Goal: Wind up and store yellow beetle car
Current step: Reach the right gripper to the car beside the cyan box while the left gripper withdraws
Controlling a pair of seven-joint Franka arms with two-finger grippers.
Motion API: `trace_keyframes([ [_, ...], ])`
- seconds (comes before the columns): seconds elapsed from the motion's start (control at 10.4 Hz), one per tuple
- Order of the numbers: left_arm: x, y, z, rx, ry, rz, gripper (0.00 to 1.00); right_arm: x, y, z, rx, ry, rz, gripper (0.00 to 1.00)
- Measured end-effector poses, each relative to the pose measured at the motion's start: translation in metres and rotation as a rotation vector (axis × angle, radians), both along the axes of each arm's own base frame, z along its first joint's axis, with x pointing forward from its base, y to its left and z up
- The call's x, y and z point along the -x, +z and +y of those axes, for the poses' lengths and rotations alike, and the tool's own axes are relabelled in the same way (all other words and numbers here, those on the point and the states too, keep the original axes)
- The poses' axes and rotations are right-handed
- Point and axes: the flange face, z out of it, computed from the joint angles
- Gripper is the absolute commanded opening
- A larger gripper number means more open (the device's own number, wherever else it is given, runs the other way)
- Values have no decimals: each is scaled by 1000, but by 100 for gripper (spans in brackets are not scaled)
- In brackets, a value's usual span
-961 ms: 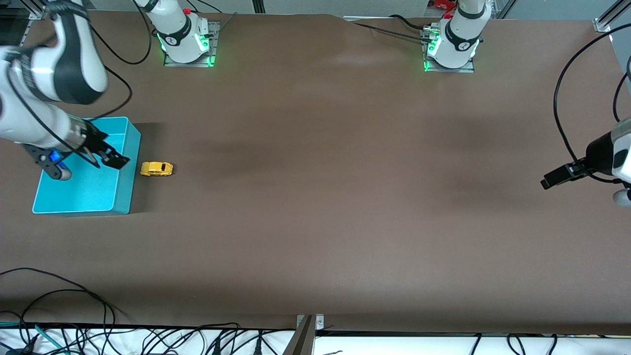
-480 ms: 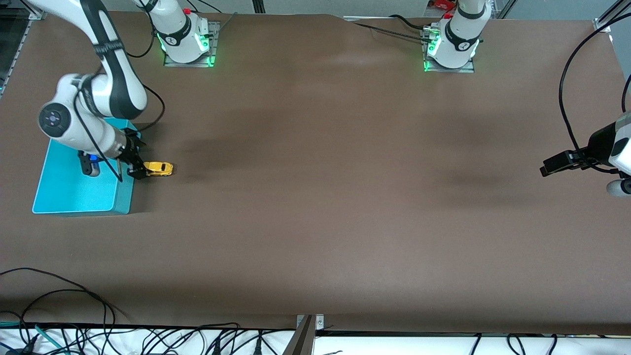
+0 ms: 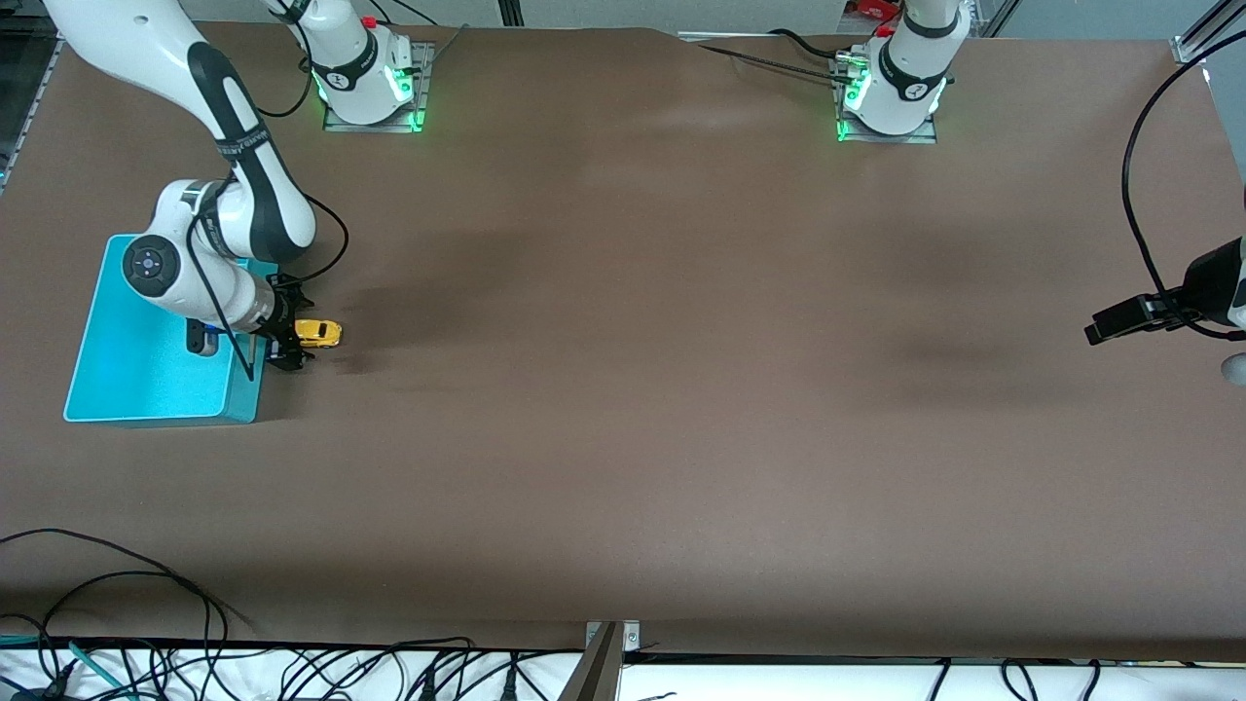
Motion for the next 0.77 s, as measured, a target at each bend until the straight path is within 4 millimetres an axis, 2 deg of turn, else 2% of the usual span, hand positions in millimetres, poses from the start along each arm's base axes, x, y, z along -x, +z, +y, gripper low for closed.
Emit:
trace_keyframes([
  [0.19,0,0,-1,1,-2,1,100,1,-10,0,2,0,9,100],
  [0.77,0,-2,-1,2,-2,6,100,2,-12,-3,5,-5,10,100],
])
